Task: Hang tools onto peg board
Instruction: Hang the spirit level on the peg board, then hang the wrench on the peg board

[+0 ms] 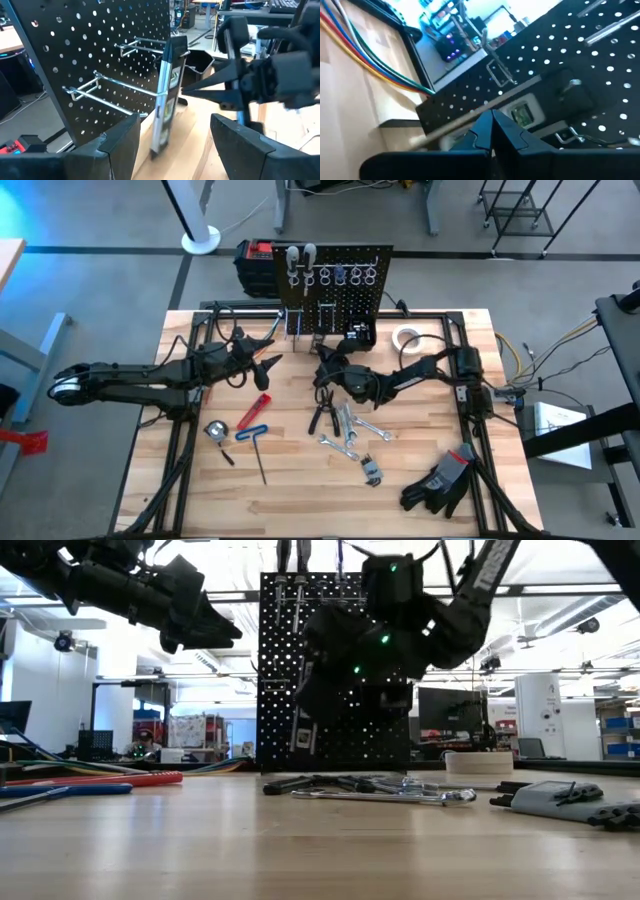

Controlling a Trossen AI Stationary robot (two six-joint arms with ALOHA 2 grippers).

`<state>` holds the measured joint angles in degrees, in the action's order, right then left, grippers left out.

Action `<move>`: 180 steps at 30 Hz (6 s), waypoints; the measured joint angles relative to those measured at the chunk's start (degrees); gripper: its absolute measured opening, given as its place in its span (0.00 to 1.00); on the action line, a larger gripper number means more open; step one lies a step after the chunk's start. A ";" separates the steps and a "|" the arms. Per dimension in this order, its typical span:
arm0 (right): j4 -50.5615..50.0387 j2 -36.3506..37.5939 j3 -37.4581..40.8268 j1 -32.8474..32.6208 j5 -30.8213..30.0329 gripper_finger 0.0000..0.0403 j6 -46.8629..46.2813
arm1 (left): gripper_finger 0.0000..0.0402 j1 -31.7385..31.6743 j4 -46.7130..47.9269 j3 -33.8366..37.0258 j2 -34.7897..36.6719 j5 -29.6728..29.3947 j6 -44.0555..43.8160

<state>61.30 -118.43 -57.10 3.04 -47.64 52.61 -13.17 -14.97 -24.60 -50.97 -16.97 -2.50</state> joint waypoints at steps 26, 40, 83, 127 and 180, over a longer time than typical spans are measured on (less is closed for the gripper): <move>5.48 -7.26 -6.04 4.87 -6.36 0.00 6.00 | 0.58 0.00 2.95 -0.02 0.16 0.00 -0.62; 5.80 -7.06 -5.52 5.47 -5.41 0.00 5.66 | 0.58 0.00 2.85 -0.02 0.18 0.00 -1.13; -50.84 44.71 21.24 -13.72 28.31 0.17 -64.99 | 0.58 8.33 5.95 -0.13 -3.22 3.58 -16.68; -54.79 17.68 21.43 -19.20 21.17 0.04 -84.78 | 0.58 22.25 -13.88 -3.04 -28.59 -2.64 -24.59; -54.83 31.23 23.84 -7.15 35.94 0.34 -70.06 | 0.58 26.27 -17.00 -2.58 -29.83 -10.95 -22.69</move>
<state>6.47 -87.20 -33.26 -4.12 -11.70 -17.45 13.10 -31.97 -27.18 -80.79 -27.92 -25.19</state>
